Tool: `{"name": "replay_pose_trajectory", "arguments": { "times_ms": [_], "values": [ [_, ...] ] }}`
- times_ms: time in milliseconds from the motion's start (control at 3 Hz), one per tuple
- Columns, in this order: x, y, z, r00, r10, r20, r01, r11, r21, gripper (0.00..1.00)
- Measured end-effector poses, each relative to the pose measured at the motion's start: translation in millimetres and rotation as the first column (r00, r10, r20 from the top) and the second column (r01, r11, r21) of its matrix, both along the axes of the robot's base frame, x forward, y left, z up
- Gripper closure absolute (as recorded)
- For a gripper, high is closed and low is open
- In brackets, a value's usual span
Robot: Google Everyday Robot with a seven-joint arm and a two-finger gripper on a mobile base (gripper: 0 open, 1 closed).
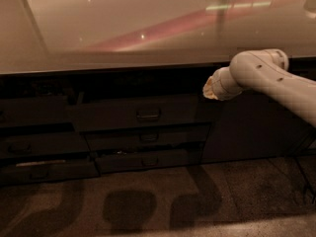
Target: Open top drawer
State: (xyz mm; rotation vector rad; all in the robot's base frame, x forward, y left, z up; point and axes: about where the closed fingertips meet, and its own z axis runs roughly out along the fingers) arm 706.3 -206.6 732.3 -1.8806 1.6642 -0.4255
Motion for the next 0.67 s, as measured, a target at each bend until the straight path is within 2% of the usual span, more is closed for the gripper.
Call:
{"name": "replay_pose_trajectory", "arguments": {
  "times_ms": [333, 667],
  "values": [
    [18.6, -18.3, -25.4, 0.9959, -0.057, -0.070, 0.056, 0.998, -0.010, 1.00],
    [18.6, -18.2, -25.4, 0.9959, -0.057, -0.070, 0.056, 0.998, -0.010, 1.00]
  ]
}}
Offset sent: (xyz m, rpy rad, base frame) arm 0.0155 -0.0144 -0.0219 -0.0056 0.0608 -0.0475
